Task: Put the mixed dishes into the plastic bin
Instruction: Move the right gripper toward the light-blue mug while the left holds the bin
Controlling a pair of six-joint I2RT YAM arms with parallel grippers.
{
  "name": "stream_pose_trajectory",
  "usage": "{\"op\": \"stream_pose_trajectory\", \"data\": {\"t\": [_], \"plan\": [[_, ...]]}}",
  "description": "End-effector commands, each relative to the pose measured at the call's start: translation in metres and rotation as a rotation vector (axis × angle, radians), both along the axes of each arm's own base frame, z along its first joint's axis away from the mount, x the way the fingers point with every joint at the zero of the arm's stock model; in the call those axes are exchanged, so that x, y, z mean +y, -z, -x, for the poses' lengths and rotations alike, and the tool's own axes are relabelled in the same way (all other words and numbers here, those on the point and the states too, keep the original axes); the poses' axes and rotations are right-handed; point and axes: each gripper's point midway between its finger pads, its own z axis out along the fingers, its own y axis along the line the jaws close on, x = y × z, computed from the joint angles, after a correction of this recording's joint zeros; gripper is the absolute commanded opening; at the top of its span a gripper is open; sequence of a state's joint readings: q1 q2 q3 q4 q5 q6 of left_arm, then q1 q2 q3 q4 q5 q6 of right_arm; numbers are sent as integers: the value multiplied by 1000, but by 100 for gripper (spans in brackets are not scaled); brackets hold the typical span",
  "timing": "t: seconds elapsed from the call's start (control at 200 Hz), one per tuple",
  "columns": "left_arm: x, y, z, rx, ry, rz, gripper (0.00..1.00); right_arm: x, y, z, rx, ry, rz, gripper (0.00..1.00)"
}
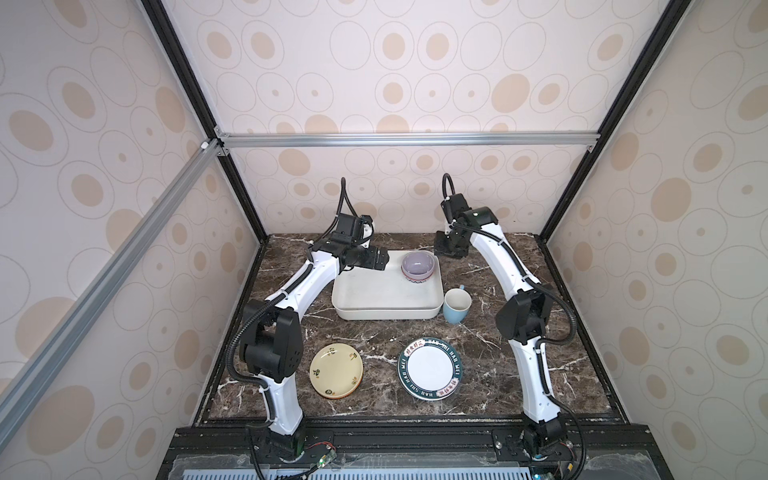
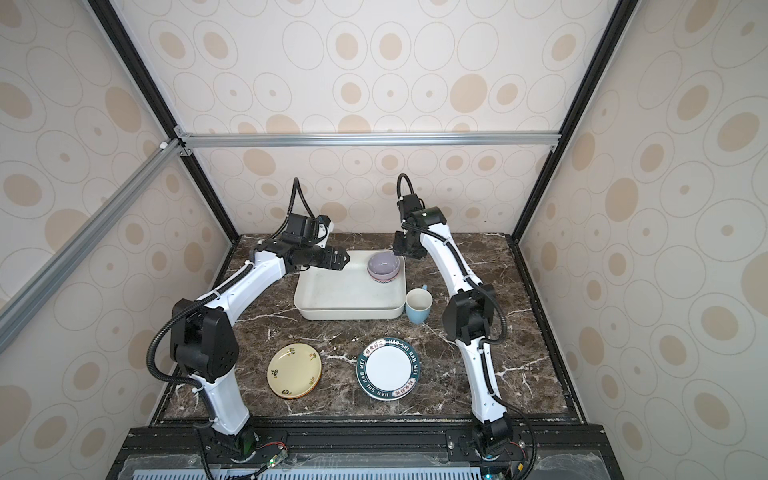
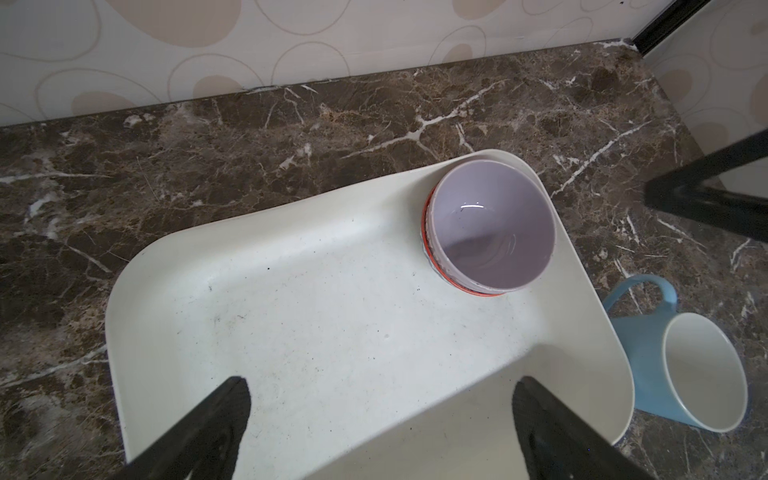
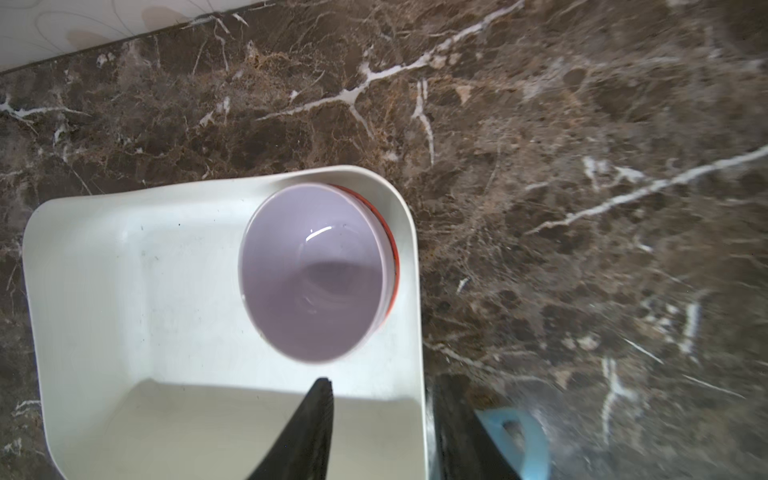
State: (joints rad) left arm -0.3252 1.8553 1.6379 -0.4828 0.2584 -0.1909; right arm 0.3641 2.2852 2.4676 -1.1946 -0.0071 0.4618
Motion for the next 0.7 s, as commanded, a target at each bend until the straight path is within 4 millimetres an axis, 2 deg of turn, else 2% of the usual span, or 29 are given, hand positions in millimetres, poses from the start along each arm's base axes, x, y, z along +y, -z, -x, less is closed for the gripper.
{"op": "stream_pose_trajectory", "data": {"t": [0.0,0.185,0.325,0.49,0.695], "plan": [[-5,-20,6,-30,22,55,99,-35,-1,42,90,11,137,43],[-28,-17,21,-21,72,78,99,-60,19,93,181,37,183,43],[-49,-7,40,-4,143,40,99,-67,40,119,232,60,174,43],[-58,9,62,14,209,-25,99,-69,63,130,275,69,170,42],[-53,10,74,17,196,-22,99,-67,87,126,302,90,147,41]]}}
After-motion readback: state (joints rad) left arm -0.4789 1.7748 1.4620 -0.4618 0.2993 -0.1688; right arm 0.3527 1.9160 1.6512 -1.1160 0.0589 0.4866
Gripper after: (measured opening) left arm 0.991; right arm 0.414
